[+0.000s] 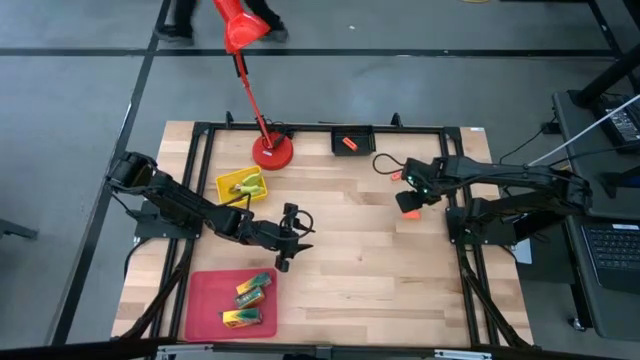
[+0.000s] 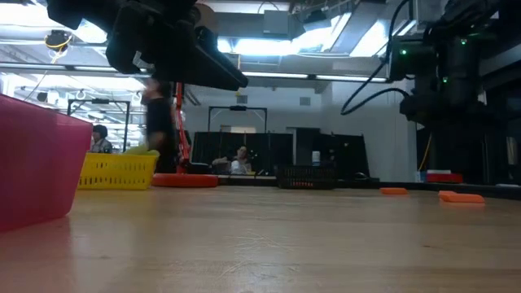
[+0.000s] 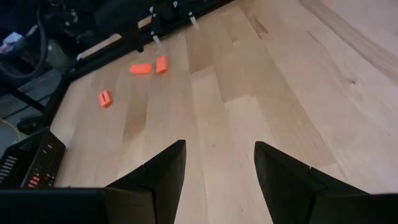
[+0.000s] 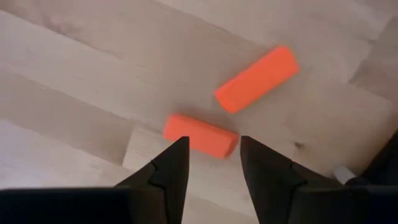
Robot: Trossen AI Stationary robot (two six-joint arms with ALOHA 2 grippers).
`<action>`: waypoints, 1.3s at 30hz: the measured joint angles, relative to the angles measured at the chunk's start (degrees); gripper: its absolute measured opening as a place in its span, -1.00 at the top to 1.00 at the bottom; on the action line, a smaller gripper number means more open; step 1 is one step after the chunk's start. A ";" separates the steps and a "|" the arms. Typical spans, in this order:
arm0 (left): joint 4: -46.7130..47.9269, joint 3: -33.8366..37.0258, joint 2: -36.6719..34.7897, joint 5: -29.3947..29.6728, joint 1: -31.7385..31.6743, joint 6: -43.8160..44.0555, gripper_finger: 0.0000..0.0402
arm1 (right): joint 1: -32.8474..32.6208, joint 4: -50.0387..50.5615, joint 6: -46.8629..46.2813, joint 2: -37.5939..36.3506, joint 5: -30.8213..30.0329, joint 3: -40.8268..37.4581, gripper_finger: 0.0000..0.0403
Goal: Pick & Place School Supplies
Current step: Put the bottom eraser into the black bin
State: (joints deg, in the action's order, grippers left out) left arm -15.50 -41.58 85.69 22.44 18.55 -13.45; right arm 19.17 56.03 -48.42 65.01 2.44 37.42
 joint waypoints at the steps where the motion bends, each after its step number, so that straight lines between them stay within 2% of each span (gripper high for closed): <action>1: -0.20 0.00 0.00 0.00 0.00 -0.47 0.07 | 0.14 0.16 0.10 0.00 0.02 0.51 0.26; 4: -0.15 0.00 0.00 0.02 0.00 -1.34 0.07 | 0.22 -0.10 2.57 0.02 3.30 2.27 0.26; 7: -0.03 0.00 0.00 0.17 0.00 -2.23 0.07 | -0.36 -1.07 5.83 0.02 11.16 3.12 0.26; 10: 0.03 0.00 0.00 0.39 -0.23 -2.63 0.07 | -1.83 -3.61 17.16 0.02 17.08 3.18 0.26; 14: 0.32 0.00 0.00 0.50 -0.33 -2.30 0.07 | -5.39 -5.29 32.29 0.02 18.16 3.19 0.29; 16: 0.30 0.00 0.00 0.50 -0.33 -1.87 0.07 | -7.23 -5.18 38.24 0.12 16.62 3.19 0.30; 18: 0.32 0.00 0.00 0.50 -0.31 -1.49 0.07 | -8.71 -4.86 41.49 0.67 12.33 3.20 0.32; 21: 0.32 0.00 0.00 0.50 -0.33 -1.09 0.07 | -9.99 -4.41 39.99 1.85 6.36 3.20 0.34; 27: 0.56 0.00 0.00 0.50 -0.15 -0.64 0.07 | -13.15 -4.13 39.55 6.95 5.30 3.20 0.36; 36: 0.75 0.00 0.00 0.55 -0.11 -0.68 0.07 | -16.66 -2.78 35.47 18.17 -4.18 3.22 0.36; 39: 0.73 0.00 0.00 0.52 -0.11 -0.68 0.07 | -16.67 -2.44 35.24 20.18 -5.07 3.44 0.36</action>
State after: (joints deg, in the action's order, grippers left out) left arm -14.76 -41.58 85.69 22.96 18.44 -14.13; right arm 2.50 53.58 -13.19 85.20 -2.63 40.86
